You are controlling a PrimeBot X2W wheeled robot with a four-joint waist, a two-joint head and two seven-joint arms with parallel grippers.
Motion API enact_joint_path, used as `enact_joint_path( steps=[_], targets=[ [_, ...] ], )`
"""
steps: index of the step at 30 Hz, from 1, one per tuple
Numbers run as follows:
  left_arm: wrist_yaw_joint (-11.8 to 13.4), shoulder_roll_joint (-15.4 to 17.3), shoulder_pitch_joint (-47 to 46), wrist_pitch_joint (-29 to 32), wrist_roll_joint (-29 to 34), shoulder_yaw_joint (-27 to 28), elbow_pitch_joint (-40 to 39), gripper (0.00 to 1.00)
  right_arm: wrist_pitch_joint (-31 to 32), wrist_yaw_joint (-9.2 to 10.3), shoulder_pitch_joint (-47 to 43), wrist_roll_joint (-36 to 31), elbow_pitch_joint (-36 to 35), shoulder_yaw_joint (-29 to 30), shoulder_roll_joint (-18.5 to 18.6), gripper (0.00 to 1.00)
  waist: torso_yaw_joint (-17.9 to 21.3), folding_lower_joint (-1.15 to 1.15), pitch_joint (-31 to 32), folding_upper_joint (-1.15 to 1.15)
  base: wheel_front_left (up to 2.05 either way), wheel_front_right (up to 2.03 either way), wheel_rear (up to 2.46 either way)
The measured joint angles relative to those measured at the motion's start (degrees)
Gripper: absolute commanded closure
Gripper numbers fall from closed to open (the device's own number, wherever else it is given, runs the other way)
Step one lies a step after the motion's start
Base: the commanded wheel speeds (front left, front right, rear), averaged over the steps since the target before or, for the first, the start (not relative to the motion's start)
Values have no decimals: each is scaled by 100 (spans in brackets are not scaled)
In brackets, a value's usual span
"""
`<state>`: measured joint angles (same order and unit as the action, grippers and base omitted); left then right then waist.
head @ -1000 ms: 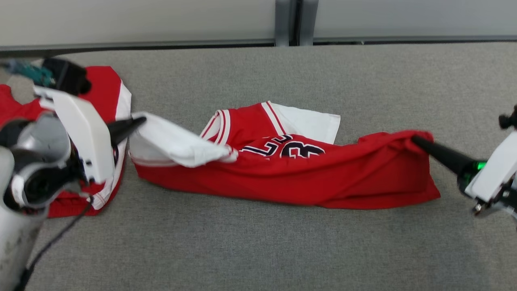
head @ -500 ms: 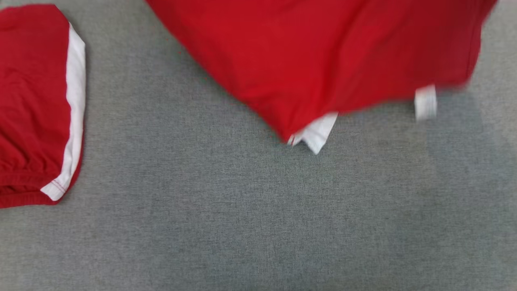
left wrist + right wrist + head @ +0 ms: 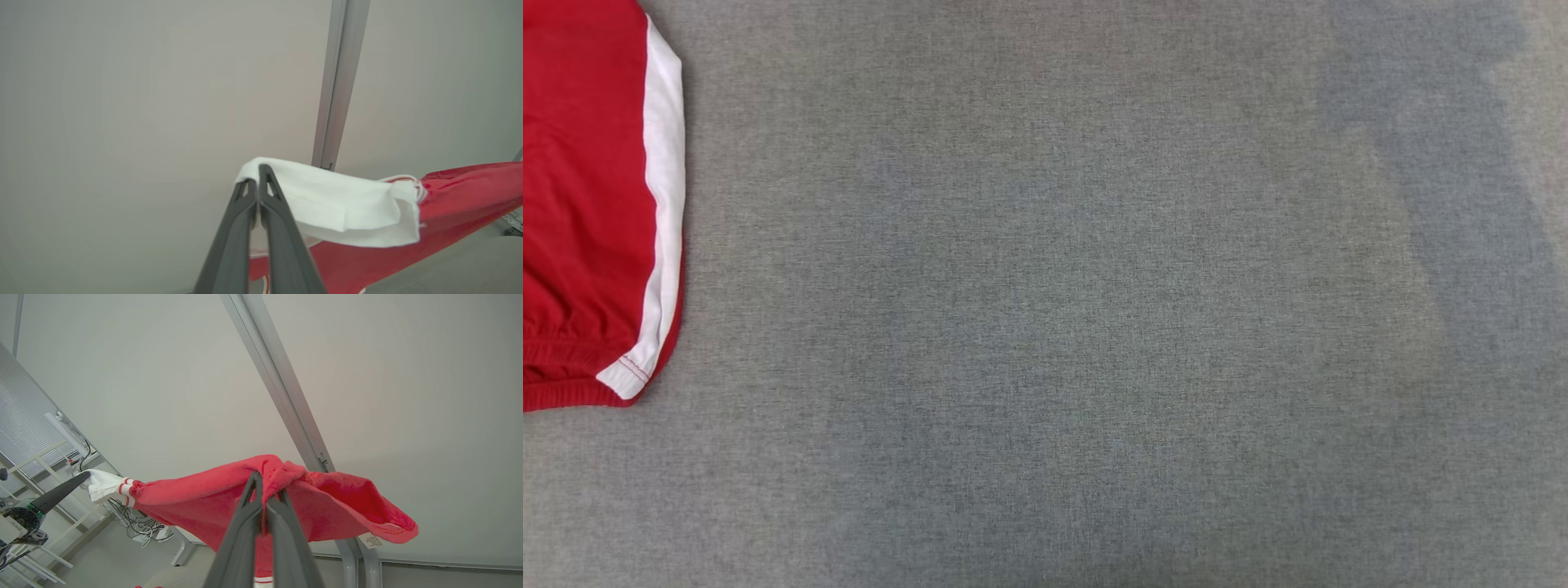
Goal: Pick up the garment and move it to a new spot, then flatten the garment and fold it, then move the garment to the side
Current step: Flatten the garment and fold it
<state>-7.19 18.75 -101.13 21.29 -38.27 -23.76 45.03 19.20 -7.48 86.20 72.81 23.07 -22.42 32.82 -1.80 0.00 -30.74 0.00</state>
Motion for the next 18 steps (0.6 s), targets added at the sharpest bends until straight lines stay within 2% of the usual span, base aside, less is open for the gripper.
enact_joint_path(
  steps=[6, 13, 18],
  targets=[
    [-23, 181, 739, 1043, -593, -764, -145, 100, 270, 0, -930, 402, 152, -624, 247, 100, -59, 0, 124, 0, 0, 0, 0],
    [-23, 784, 2117, 2254, -1595, -1623, -1085, 100, 646, 0, -1956, 905, 225, -1163, 389, 100, -110, 0, 471, 0, 0, 0, 0],
    [-23, 1042, 2986, 2537, -1992, -1951, -1673, 100, 795, 0, -2577, 1024, 47, -1532, 477, 100, -105, 0, 805, 0, 0, 0, 0]
  ],
)
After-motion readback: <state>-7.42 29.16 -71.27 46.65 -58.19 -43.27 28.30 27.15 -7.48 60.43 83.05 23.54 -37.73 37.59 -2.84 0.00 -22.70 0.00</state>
